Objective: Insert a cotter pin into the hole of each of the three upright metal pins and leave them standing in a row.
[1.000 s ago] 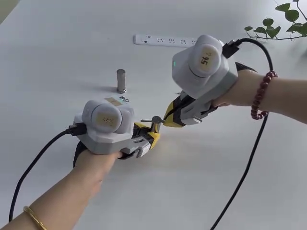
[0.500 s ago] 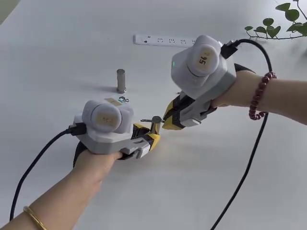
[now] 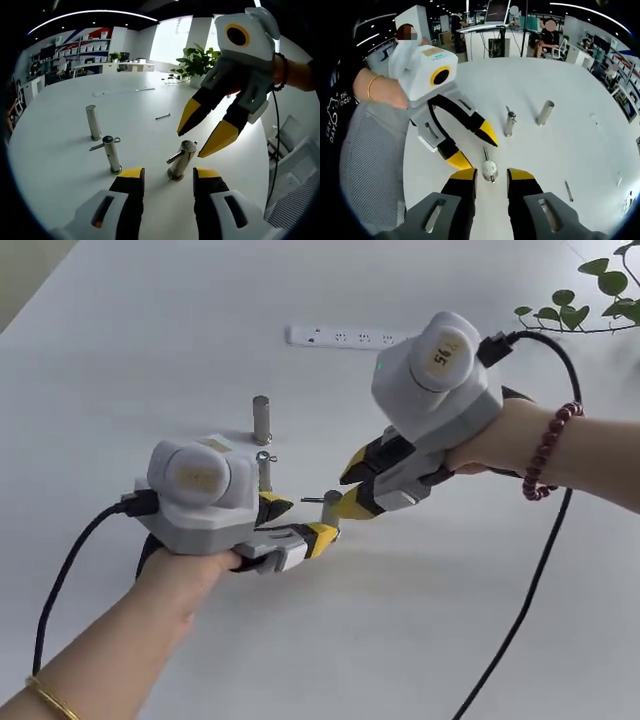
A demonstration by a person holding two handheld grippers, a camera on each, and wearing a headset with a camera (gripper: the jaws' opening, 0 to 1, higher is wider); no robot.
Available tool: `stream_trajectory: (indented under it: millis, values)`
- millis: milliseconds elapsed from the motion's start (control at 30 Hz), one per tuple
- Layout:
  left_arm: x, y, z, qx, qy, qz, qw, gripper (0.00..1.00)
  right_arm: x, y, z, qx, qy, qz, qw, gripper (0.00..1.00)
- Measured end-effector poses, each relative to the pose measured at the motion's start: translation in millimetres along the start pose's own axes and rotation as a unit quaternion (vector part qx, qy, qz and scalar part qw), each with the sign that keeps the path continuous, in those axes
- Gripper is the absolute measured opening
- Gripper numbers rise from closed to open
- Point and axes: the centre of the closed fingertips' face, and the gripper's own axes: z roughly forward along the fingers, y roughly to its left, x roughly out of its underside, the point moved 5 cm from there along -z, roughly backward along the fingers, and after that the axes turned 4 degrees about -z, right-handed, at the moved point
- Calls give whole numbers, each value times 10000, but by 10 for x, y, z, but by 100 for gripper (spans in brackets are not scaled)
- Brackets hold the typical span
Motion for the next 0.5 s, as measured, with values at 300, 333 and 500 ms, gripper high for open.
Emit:
stream_trajectory:
  millis: [300,333,500]
  values:
    - [-59,-13,-186,-42,-25,147,9999,45,-19,64,55,-11,-223,187,9996,18]
    - [-64,-16,-205,-58,-36,157,9999,45,-24,70,60,-6,-247,185,9995,17]
    - [-99,1,-323,-154,-138,140,9997,49,-29,101,98,-9,-336,225,9992,16]
